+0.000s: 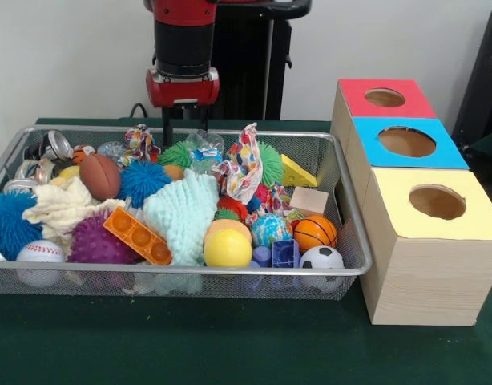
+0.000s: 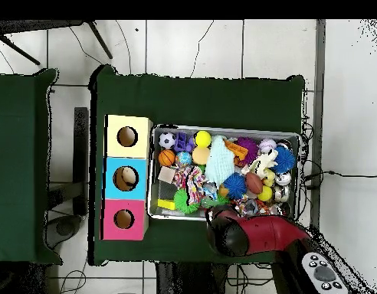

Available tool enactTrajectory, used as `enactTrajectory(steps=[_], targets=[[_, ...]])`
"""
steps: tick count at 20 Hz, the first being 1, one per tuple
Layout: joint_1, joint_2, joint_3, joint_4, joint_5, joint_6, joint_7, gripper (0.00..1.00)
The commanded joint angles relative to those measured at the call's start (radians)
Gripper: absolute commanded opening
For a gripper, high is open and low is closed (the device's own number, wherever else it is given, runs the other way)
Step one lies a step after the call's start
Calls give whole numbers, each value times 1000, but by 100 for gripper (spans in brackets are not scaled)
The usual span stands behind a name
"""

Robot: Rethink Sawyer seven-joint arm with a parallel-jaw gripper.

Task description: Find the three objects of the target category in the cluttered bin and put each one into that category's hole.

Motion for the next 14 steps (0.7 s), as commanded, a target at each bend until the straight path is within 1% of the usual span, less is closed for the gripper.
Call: enactTrajectory(steps=[1, 6, 9, 11, 12, 14], targets=[[-47, 60, 132, -123, -112, 69, -138, 100], [-27, 120, 109, -171, -157, 22, -78, 100], [-24, 137, 116, -184, -172, 10, -68, 100], [-19, 153, 96, -182, -200, -17, -51, 100], [-1, 129, 81, -140, -216, -48, -28, 100], [-5, 125, 86, -133, -217, -39, -24, 100]])
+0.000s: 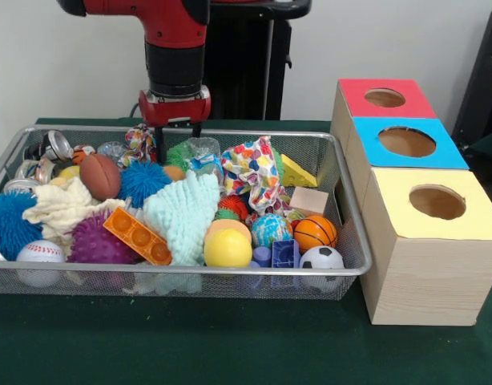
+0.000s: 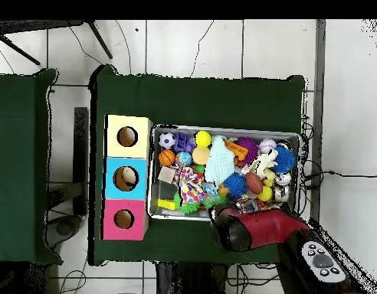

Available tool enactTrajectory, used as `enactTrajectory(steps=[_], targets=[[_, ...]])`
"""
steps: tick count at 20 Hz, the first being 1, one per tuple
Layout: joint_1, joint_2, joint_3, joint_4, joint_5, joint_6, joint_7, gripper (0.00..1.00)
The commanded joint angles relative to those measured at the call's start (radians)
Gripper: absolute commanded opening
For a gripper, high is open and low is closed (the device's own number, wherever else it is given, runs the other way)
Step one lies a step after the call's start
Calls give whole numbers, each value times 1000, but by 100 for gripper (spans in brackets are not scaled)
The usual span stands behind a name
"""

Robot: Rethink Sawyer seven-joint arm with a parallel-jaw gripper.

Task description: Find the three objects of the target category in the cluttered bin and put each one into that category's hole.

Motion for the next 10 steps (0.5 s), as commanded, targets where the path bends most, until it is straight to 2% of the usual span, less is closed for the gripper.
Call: enactTrajectory(steps=[1, 3, 4, 5, 10], targets=[[12, 42, 68, -72, -99, -36, -23, 100], [-12, 25, 94, -61, -89, -10, -38, 100], [-63, 21, 146, -92, -56, 59, -96, 100], [-78, 6, 165, -88, -42, 86, -116, 100], [-141, -119, 266, -48, 51, 261, -229, 100]])
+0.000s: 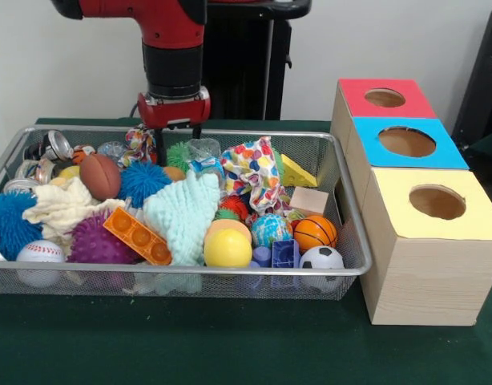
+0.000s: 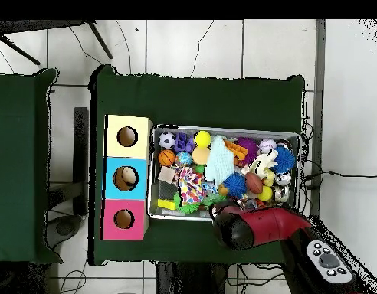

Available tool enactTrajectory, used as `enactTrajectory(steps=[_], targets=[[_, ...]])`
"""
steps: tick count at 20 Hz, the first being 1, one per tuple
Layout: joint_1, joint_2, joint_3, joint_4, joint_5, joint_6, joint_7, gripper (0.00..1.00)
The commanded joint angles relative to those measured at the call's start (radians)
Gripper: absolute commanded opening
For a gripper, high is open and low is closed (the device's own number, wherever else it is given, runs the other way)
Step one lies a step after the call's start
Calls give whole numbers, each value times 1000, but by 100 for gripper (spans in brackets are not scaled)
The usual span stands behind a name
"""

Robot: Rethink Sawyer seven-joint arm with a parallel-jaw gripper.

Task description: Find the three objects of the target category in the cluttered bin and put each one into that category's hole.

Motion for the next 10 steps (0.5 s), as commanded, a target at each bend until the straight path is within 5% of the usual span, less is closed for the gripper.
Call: enactTrajectory(steps=[1, 10], targets=[[-86, -111, 200, -46, 68, 242, -231, 100], [-145, -138, 293, -55, 76, 348, -249, 100]])
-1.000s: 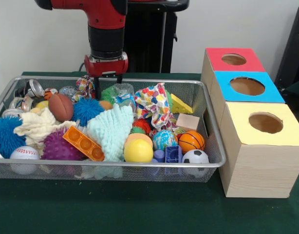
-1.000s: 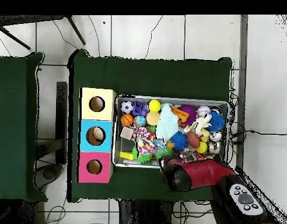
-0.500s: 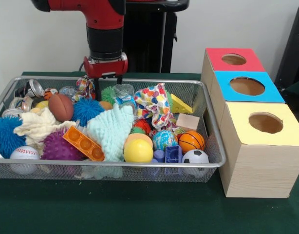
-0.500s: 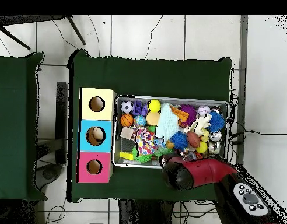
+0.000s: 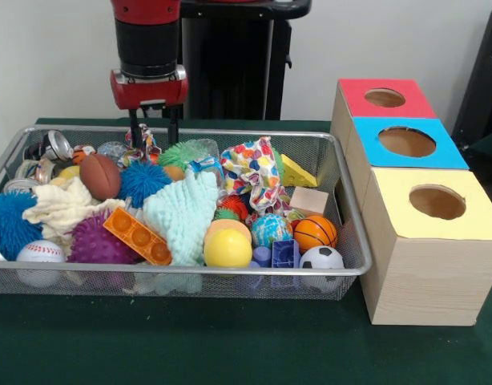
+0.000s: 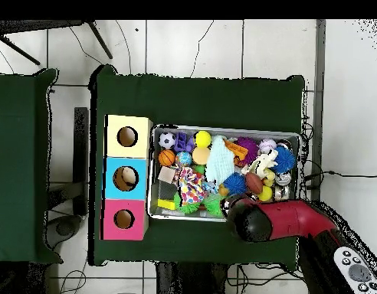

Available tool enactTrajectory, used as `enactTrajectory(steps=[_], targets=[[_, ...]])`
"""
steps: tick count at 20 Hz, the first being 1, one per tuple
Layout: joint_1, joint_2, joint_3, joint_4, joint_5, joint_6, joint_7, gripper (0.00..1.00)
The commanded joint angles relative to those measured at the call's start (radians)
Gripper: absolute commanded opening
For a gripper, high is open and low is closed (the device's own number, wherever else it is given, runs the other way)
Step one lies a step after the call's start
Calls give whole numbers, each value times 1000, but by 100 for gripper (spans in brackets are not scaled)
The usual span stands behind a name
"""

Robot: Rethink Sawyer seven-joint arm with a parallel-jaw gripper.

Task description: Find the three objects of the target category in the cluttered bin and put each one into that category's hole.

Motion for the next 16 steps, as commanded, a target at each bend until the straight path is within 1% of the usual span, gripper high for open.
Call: enactTrajectory(steps=[1, 3, 10, 16], targets=[[-37, -41, 166, -54, 36, 143, -247, 100], [-40, -37, 176, -57, 33, 152, -237, 100], [-24, 8, 171, -64, -16, 104, -159, 100], [-25, 39, 162, -71, -53, 76, -148, 100]])
